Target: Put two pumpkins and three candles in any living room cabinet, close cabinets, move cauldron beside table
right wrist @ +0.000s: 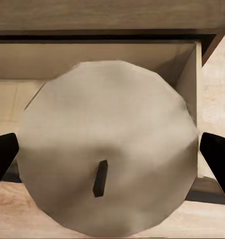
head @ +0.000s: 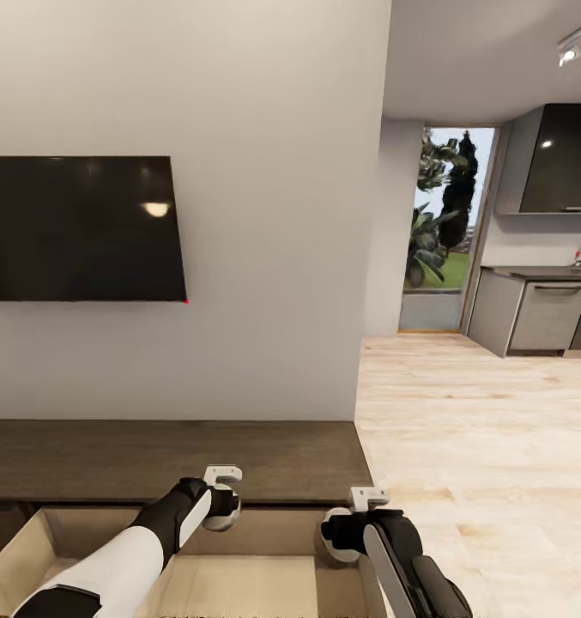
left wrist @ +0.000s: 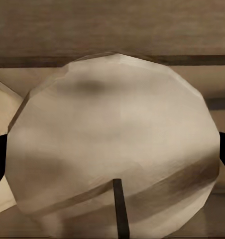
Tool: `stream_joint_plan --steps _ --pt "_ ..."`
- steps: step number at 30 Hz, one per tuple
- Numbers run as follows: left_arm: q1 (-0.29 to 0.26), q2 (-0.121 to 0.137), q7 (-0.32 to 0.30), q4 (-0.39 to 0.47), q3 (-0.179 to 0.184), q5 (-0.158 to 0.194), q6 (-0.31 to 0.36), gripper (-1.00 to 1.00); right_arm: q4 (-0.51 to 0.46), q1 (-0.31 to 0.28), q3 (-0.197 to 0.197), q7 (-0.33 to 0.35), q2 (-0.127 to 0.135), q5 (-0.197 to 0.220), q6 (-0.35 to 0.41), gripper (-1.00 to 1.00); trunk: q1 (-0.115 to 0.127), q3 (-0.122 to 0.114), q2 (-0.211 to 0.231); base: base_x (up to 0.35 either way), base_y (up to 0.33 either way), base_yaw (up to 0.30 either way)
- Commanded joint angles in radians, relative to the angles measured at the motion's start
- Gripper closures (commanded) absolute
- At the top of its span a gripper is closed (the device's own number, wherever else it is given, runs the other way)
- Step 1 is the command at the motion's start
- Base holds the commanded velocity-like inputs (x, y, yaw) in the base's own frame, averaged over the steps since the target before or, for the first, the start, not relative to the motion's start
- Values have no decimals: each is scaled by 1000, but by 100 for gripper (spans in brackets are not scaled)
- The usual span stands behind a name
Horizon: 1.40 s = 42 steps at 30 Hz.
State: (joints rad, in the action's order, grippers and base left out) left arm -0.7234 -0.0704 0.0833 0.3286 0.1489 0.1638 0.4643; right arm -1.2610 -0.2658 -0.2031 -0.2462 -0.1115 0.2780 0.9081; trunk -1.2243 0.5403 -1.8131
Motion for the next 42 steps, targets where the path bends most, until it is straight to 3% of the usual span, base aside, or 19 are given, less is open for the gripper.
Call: stream_joint_plan --steps 1,8,30,42 --pt "-1 0 8 -9 9 10 5 100 3 -2 -2 -22 -1 13 2 100 -4 4 -8 0 0 0" --pt "-1 -7 5 -53 15 9 6 100 11 -4 -3 -41 -2 13 1 100 -31 26 -57 0 0 0" --pt "-1 -46 5 -71 20 8 7 100 12 -4 -19 -44 -3 13 -2 100 -115 95 -211 0 0 0" --pt "-1 -53 4 -71 20 8 7 100 12 -4 -21 -42 -3 15 -4 100 -161 133 -295 0 0 0"
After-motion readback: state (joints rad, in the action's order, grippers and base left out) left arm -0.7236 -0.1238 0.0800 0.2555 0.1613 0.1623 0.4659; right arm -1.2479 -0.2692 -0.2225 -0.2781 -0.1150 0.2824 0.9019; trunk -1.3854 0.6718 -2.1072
